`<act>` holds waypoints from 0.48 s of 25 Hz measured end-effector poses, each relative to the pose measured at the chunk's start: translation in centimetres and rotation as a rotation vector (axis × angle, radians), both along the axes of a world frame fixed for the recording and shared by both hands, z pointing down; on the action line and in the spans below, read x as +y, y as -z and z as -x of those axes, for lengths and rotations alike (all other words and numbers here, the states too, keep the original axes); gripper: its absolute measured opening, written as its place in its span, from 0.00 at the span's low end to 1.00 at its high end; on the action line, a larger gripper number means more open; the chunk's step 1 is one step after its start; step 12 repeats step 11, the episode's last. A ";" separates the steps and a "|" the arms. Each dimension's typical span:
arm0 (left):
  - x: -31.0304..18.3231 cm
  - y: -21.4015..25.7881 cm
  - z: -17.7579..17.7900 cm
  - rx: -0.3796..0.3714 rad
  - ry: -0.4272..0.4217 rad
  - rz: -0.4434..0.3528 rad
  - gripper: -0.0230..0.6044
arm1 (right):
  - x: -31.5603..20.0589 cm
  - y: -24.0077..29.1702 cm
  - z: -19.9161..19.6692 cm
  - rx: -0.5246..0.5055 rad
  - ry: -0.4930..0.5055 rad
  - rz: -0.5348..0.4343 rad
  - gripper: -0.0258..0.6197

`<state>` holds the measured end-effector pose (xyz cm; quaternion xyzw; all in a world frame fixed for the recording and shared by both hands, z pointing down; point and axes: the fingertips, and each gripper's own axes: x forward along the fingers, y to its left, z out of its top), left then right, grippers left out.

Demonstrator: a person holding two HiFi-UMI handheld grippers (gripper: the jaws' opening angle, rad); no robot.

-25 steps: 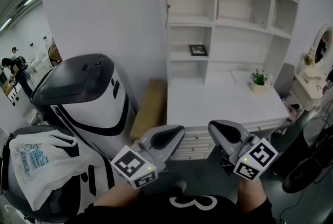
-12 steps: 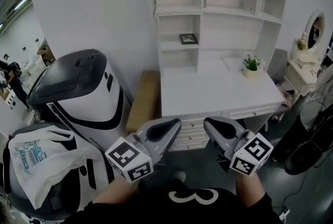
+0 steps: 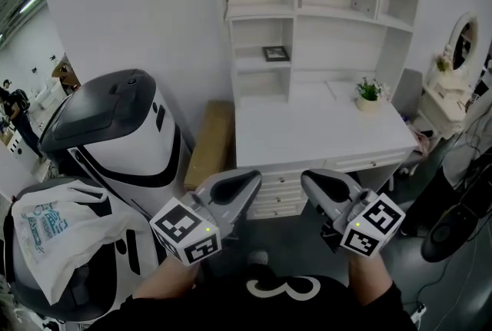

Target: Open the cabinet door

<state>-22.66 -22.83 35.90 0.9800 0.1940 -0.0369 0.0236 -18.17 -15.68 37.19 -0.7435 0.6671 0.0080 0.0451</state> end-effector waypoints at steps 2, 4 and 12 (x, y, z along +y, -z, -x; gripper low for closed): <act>0.1 0.1 0.0 0.001 0.002 -0.002 0.05 | 0.0 0.0 0.1 0.001 0.000 -0.002 0.04; 0.2 0.3 0.0 0.004 -0.001 0.003 0.05 | 0.1 0.0 0.2 0.001 0.000 -0.003 0.04; 0.8 0.5 0.0 0.019 -0.011 0.013 0.05 | -0.1 0.2 0.6 0.001 0.016 0.003 0.04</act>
